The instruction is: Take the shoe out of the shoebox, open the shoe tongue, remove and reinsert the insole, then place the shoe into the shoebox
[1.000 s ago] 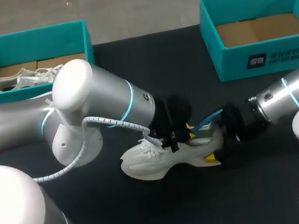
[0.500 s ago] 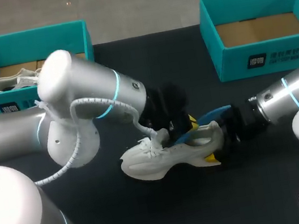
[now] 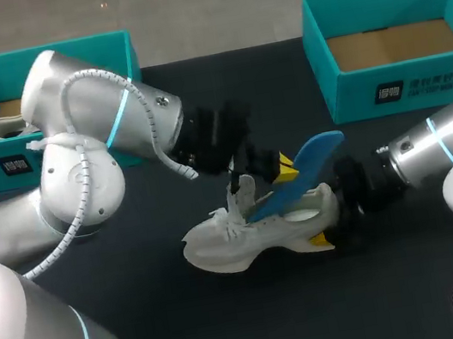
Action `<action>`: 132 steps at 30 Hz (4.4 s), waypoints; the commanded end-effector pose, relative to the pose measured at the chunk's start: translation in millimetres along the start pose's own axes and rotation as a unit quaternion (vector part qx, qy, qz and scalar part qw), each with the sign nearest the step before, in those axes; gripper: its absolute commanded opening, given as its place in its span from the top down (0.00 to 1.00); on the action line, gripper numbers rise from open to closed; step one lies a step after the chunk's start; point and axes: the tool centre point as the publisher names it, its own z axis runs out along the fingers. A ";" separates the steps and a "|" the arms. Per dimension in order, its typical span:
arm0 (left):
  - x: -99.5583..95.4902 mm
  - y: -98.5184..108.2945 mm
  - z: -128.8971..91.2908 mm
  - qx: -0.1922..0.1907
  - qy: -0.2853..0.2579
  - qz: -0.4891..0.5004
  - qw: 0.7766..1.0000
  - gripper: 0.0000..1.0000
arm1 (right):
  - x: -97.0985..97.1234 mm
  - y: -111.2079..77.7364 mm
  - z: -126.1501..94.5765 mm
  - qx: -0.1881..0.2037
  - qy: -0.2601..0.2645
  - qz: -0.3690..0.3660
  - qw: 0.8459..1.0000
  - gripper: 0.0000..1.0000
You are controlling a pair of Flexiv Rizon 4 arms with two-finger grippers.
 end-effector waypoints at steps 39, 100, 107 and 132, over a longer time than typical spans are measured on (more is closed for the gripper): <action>19.8 -71.4 -38.9 0.013 -0.040 0.084 0.996 1.00 | -0.4 -3.6 2.9 0.001 0.000 0.001 1.000 1.00; 70.3 -220.7 -167.4 0.291 0.142 -0.199 0.925 1.00 | -0.4 -3.6 2.9 0.001 0.000 0.001 1.000 0.98; 88.4 -224.7 -178.0 0.331 0.173 -0.205 0.905 1.00 | -0.4 -3.6 2.9 0.001 0.000 0.001 1.000 0.99; 118.7 -214.2 -182.9 0.341 0.149 -0.219 0.902 1.00 | -0.4 -3.6 2.9 0.001 0.000 0.001 1.000 0.96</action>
